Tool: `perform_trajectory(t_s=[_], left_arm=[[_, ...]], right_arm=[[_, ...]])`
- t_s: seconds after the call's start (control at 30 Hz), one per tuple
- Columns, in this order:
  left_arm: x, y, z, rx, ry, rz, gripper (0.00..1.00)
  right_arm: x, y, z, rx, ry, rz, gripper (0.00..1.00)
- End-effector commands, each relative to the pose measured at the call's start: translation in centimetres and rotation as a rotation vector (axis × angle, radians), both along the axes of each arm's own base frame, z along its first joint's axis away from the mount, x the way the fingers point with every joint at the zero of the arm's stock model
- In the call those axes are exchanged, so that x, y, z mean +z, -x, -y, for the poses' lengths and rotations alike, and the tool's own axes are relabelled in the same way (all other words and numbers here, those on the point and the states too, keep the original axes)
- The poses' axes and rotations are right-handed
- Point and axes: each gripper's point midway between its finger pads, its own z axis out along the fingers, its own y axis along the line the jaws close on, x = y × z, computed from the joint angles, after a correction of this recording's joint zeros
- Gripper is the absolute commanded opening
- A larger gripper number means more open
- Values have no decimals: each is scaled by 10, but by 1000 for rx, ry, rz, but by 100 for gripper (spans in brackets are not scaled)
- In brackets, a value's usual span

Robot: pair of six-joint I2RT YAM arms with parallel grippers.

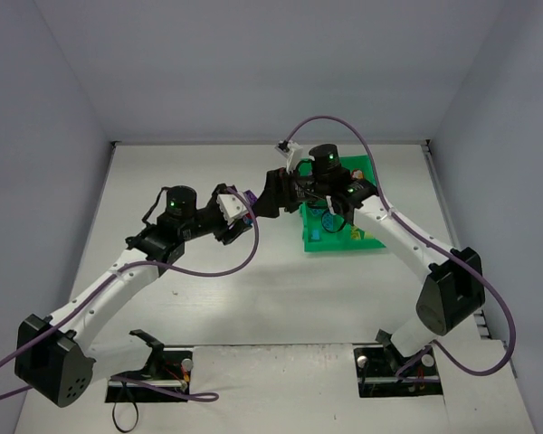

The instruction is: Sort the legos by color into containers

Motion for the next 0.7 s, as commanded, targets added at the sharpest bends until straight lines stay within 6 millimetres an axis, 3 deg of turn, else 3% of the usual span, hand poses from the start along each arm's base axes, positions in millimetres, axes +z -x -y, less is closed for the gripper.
perform_trajectory(t_s=[0.0,0.17,0.37,0.53,0.67], left_arm=[[44,4,9,-65,67,154,7],[42,8,8,-79,61,152,7],[41,8,9,-84,61,152,7],[40,6,10,-83,60,141,7],[26,5,10,-76,37,96,5]], right_arm=[[30,-6,-8,16,-53,96,73],[30,-9,-10,20,-52,99,70],[28,-9,-16,39,-55,93,53],[29,-10,-17,41,-57,103,25],[33,-10,-14,30,-53,128,0]])
